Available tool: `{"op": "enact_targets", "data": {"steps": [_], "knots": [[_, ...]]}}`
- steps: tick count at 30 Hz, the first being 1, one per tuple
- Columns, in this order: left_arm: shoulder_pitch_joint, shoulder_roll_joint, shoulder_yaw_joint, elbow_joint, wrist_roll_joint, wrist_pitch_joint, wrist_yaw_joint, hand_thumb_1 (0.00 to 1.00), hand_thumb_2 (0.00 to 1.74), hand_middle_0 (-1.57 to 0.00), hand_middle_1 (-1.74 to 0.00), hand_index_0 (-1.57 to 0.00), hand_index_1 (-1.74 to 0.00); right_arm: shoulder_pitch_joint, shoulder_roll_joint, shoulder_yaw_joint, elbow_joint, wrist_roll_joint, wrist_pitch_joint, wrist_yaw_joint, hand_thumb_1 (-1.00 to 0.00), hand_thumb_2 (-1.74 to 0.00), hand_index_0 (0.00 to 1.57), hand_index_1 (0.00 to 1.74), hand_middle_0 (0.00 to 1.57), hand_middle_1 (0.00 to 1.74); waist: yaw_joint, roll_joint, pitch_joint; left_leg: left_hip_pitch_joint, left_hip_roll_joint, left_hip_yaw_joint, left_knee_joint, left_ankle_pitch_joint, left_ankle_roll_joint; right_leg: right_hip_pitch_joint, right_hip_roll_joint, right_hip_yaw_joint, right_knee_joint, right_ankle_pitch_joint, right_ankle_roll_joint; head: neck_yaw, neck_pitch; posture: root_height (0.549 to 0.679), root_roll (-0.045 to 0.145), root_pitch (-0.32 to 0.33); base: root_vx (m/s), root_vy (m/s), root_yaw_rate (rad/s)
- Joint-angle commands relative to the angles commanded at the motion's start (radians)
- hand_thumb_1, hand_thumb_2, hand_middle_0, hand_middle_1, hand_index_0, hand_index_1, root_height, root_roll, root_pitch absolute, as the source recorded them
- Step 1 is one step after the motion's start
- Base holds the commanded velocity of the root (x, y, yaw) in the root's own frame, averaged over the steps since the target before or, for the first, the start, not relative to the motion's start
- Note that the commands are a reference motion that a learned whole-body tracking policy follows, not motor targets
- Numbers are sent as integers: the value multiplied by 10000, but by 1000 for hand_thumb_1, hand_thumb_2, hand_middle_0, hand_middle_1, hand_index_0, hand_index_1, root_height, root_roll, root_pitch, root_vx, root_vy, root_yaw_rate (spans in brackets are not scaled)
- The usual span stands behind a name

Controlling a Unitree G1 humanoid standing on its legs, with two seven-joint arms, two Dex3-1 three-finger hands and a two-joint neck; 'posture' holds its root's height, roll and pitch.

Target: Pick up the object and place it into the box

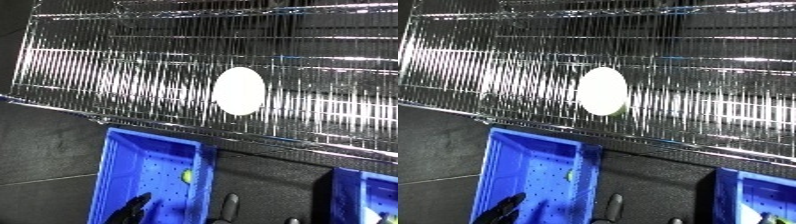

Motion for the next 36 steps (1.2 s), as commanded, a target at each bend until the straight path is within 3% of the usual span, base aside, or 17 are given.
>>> {"op": "enact_targets", "data": {"steps": [5,9,17,22,28,36], "knots": [[99,108,-25,-1286,-732,-131,-291,0,0,0,0,0,0,155,109,-16,140,157,-228,-23,0,0,0,0,0,0,218,-51,130,-95,-15,-91,11,-22,12,-68,-66,-116,167,-45,27,112,299,647,38,33,0,-12,93],[260,238,-221,-2913,-980,-422,-366,0,0,0,0,0,0,349,78,-135,79,359,-376,-43,0,0,0,0,0,0,387,-58,235,-166,-53,-162,-34,-22,18,-120,-126,-228,214,-7,76,692,313,647,35,38,-8,-25,128],[213,1319,-417,-7213,-1847,-941,351,0,0,0,0,0,0,768,-83,-272,74,1013,-602,-63,0,0,0,0,0,0,686,-26,384,-272,-201,-319,-34,-77,21,-137,-264,-423,231,72,135,1830,47,648,35,41,-1,-32,135],[148,1651,-261,-8967,-2044,-1094,469,0,0,0,0,0,0,862,-95,-408,294,1414,-717,55,0,0,0,0,0,0,865,-69,416,-332,-301,-403,-8,-101,10,-124,-322,-546,222,123,139,2392,-71,649,36,42,12,-50,123],[23,1704,16,-9993,-2288,-1243,878,0,0,0,0,0,0,966,-34,-481,414,1633,-783,142,0,0,0,0,0,0,946,-170,422,-316,-352,-456,-28,-115,10,-90,-306,-587,227,126,116,2676,-304,649,34,42,26,-33,24],[-462,1599,222,-10830,-2065,-1027,1787,0,0,0,0,0,0,1135,117,-452,428,1724,-914,192,0,0,0,0,0,0,858,-392,434,-313,-300,-465,-39,-132,19,-89,-223,-533,116,215,153,2775,-278,650,31,44,22,-26,-25]]}}
